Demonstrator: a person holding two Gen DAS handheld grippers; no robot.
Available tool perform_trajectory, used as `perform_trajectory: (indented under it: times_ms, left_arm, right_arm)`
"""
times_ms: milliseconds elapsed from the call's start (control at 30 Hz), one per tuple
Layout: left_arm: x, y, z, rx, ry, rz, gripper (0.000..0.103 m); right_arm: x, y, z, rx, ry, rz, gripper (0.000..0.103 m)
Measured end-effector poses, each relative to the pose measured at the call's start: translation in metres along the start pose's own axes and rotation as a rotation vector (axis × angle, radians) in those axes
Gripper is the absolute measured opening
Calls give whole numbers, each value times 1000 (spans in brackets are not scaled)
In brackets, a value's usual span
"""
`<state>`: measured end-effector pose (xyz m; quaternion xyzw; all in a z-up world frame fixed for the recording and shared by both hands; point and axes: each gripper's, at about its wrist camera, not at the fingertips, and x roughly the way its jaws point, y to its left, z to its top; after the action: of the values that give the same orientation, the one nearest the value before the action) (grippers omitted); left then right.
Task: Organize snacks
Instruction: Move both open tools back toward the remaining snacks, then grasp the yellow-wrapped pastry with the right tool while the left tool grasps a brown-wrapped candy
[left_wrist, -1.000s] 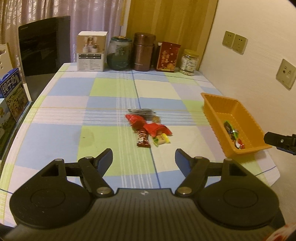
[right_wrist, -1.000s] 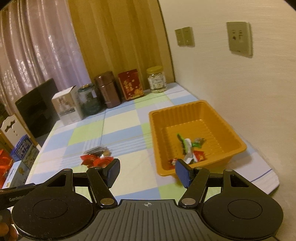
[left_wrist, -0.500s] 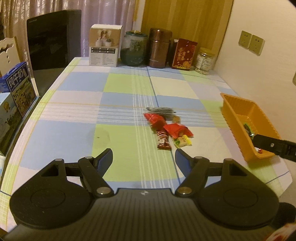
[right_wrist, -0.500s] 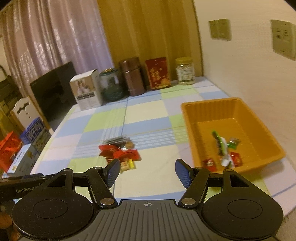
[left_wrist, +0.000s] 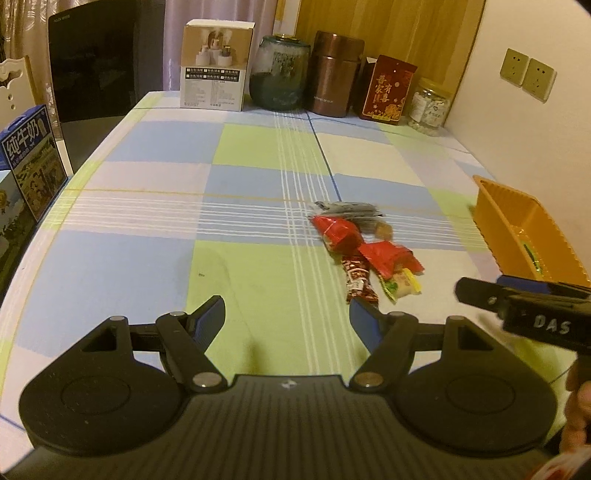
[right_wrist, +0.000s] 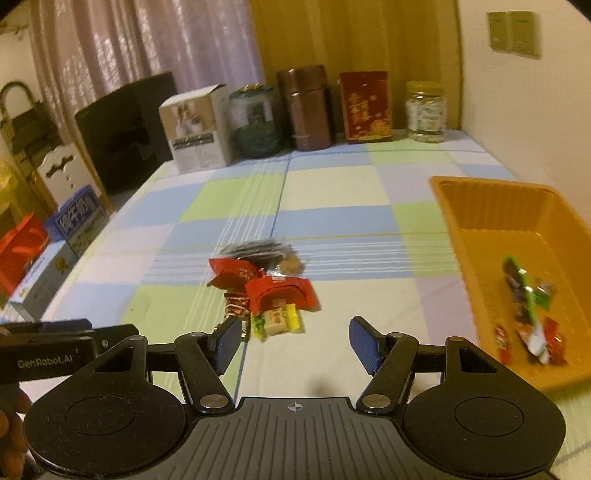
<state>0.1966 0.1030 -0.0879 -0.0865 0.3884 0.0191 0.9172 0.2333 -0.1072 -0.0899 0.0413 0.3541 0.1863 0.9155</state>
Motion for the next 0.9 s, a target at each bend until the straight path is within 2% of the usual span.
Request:
perform_trajectory:
  times_ms: [300, 667, 733, 900]
  left_arm:
    - [27, 11, 2, -3, 22, 7, 71]
    - [46, 13, -1, -11, 44, -7, 71]
    - [47, 13, -2, -14, 46, -10, 71]
    - [48, 12, -2, -14, 47, -14, 71]
  right_arm:
    - [57, 8, -5, -62, 56, 18, 57]
    - [92, 17, -8, -147, 62, -8, 50]
    - [92, 20, -10, -177, 56, -21, 47]
    - [92, 20, -11, -176, 52, -40, 32]
